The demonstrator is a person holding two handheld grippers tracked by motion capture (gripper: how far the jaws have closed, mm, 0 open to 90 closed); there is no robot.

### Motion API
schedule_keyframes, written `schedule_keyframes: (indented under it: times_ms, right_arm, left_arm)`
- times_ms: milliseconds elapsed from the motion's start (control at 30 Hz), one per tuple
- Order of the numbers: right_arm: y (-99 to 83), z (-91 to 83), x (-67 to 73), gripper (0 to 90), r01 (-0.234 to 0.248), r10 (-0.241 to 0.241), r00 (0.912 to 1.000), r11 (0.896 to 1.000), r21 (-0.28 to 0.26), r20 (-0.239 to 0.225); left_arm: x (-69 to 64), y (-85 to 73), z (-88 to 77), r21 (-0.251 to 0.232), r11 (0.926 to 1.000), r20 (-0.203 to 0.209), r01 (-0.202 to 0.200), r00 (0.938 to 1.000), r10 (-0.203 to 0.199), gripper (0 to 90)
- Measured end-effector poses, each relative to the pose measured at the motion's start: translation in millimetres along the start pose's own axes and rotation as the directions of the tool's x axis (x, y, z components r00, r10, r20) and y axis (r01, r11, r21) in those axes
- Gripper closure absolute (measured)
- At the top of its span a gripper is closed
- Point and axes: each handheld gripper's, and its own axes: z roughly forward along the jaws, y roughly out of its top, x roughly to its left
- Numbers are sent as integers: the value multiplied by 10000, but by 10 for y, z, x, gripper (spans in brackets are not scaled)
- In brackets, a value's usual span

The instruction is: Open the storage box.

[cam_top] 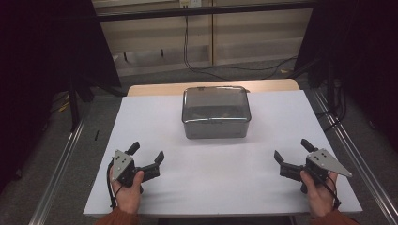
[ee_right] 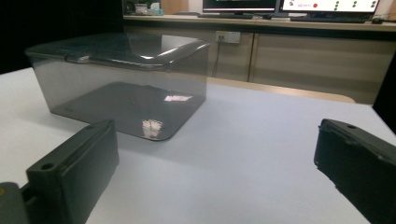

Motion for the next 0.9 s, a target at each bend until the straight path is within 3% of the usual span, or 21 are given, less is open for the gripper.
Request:
schedule_keyframes:
  times_ms: [200,300,367,467,667,900]
  right_arm:
    - [-9,32,17,0,-136,138,9996,9999,67,-266]
    - [-14,50,19,0,-265,270,9983,9996,94,-507]
    - [-12,72,25,0,-586,591,9955,9982,82,-735]
    - [3,125,54,0,-456,457,9961,9990,29,-759]
    - [33,202,134,0,-423,439,9902,9990,149,-1329]
    - [111,277,210,0,-345,364,9858,9993,143,-1641]
  left_arm:
    - [4,11,25,35,9999,-21,148,9999,-148,32]
    - [2,15,38,199,9996,192,199,9996,-203,51]
    - [-1,14,38,255,9995,266,161,9995,-168,49]
    - [4,20,30,253,9995,575,205,9981,-220,40]
    - [7,4,47,367,9992,610,170,9980,-192,31]
    - [-21,3,68,340,9994,583,56,9983,-76,24]
